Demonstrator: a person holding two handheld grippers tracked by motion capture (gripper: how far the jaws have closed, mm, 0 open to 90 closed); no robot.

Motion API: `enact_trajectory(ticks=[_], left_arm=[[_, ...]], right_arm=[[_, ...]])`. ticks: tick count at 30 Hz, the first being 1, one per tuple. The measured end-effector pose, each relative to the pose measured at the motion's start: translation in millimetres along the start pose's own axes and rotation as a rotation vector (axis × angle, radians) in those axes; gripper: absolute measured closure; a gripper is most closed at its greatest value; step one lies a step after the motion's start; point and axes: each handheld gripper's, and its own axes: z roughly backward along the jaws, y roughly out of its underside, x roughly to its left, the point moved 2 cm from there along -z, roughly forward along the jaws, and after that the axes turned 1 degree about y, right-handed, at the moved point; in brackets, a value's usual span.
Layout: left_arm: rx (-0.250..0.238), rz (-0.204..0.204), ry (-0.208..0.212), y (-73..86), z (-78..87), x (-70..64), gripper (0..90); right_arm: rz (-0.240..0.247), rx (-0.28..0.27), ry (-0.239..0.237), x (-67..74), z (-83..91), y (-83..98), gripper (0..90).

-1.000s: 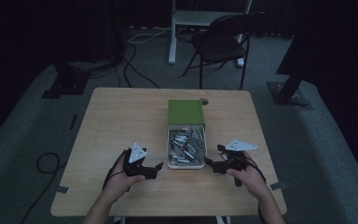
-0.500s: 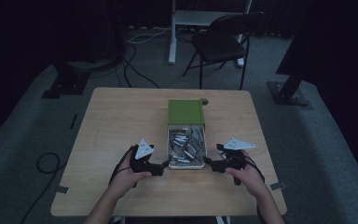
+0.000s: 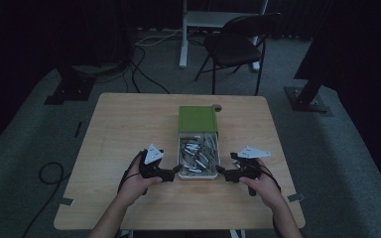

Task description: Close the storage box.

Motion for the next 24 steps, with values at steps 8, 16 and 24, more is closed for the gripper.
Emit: enact_trajectory(ticks=[8, 16, 24], left_arm=[[0.008, -0.008, -0.008, -2.0, -0.2, 1.3, 10.2], [0.014, -0.007, -0.013, -4.3, -2.0, 3.1, 10.2], [0.014, -0.012, -0.014, -6.6, -4.4, 5.2, 10.2]], right_arm=[[0.002, 0.007, 0.002, -0.3, -1.7, -2.2, 12.9], [0.011, 0.015, 0.007, -1.6, -2.8, -4.9, 12.9], [0.005, 0.014, 0.009, -4.0, -4.7, -6.0, 12.8]])
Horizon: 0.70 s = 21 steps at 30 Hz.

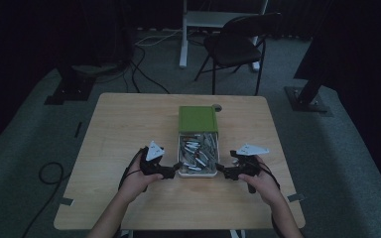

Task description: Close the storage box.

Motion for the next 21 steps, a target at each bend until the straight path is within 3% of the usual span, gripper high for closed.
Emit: enact_trajectory(ticks=[21], left_arm=[[-0.007, -0.002, -0.011, -4.9, -5.3, 2.9, 10.2]], right_arm=[[0.008, -0.010, 0.018, -4.1, -4.6, -6.8, 13.7]])
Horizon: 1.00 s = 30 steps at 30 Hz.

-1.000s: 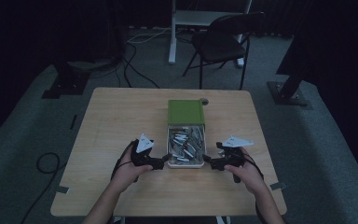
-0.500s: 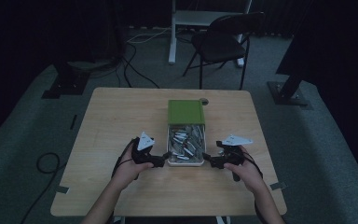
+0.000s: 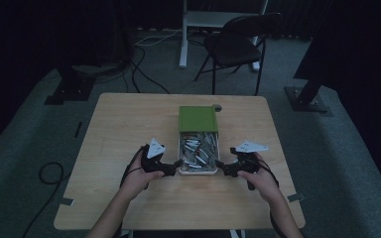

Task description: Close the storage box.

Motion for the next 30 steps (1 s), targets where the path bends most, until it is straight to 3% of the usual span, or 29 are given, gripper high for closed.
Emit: enact_trajectory(ticks=[12, 30], left_arm=[[0.006, 0.006, -0.001, -2.7, -2.3, 2.8, 10.2], [0.005, 0.016, 0.001, -5.2, -6.8, 5.3, 10.2]], right_arm=[[0.019, 0.002, 0.008, -1.2, -3.1, -6.4, 13.4], [0.000, 0.002, 0.013, -7.2, -6.5, -9.2, 13.3]])
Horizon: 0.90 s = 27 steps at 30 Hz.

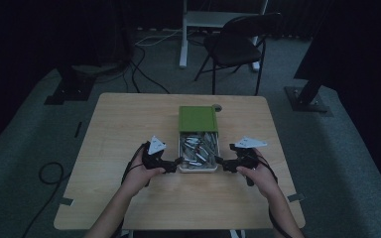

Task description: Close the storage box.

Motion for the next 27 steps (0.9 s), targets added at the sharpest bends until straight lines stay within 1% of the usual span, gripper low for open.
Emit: enact_trajectory(ticks=[3, 13, 27], left_arm=[[0.001, -0.002, -0.001, -0.8, -0.7, 0.2, 10.2], [0.001, -0.002, -0.008, -5.6, -3.5, 3.6, 10.2], [-0.007, 0.015, -0.008, -9.2, -6.3, 8.8, 10.2]], right_arm=[[0.004, 0.002, 0.004, -1.0, -0.8, -1.4, 13.3], [-0.014, -0.005, 0.010, -4.9, -4.0, -5.1, 13.1], [-0.024, -0.014, 0.025, -8.3, -7.8, -10.0, 12.7]])
